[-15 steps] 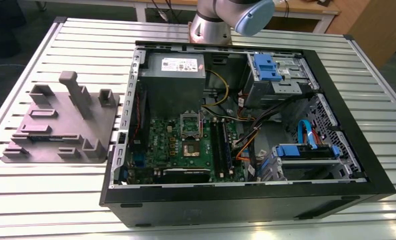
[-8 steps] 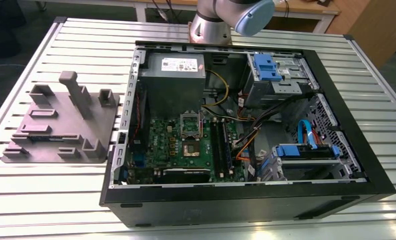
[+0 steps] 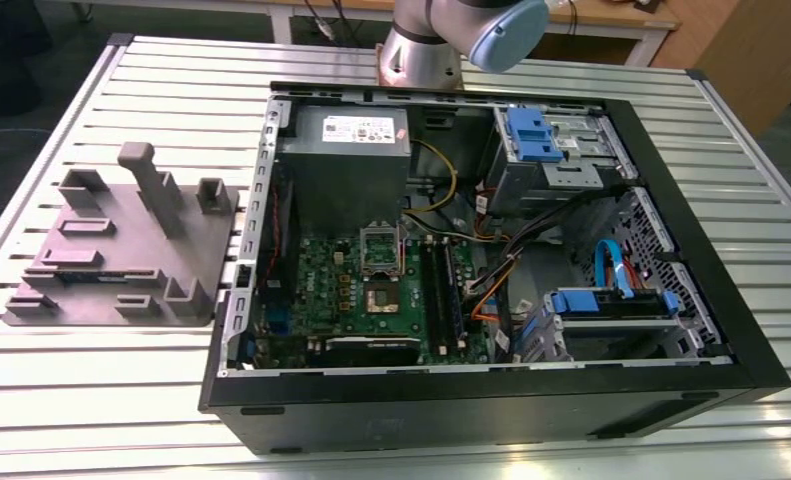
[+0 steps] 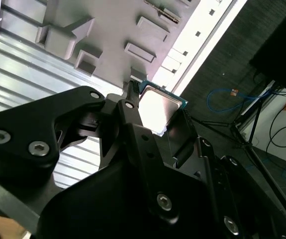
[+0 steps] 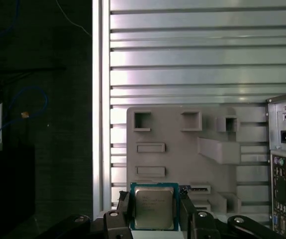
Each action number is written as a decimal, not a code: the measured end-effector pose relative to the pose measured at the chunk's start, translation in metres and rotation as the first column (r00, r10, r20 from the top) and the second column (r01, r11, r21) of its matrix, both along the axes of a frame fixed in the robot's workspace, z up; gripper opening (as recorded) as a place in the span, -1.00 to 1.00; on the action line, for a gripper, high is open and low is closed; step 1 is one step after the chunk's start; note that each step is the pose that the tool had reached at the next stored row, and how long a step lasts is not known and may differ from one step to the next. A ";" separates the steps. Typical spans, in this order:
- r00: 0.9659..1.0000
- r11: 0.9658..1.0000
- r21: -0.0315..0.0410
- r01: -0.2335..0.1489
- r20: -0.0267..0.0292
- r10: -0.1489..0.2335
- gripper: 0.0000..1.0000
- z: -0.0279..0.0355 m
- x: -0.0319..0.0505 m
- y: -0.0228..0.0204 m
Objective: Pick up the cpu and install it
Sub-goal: 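Pick up the cpu and move it towards the insertion slot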
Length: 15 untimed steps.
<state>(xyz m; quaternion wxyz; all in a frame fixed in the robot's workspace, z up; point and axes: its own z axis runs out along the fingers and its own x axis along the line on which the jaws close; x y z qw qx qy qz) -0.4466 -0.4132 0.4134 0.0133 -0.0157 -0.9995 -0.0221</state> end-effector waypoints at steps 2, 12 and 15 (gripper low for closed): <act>1.000 1.000 0.000 0.000 0.000 0.000 -0.06 -0.0005 0.0066 -0.0001; 1.000 1.000 0.000 0.000 0.000 0.000 -0.06 -0.0015 0.0516 -0.0001; 1.000 1.000 0.000 0.000 0.000 0.000 -0.06 -0.0017 0.0647 -0.0001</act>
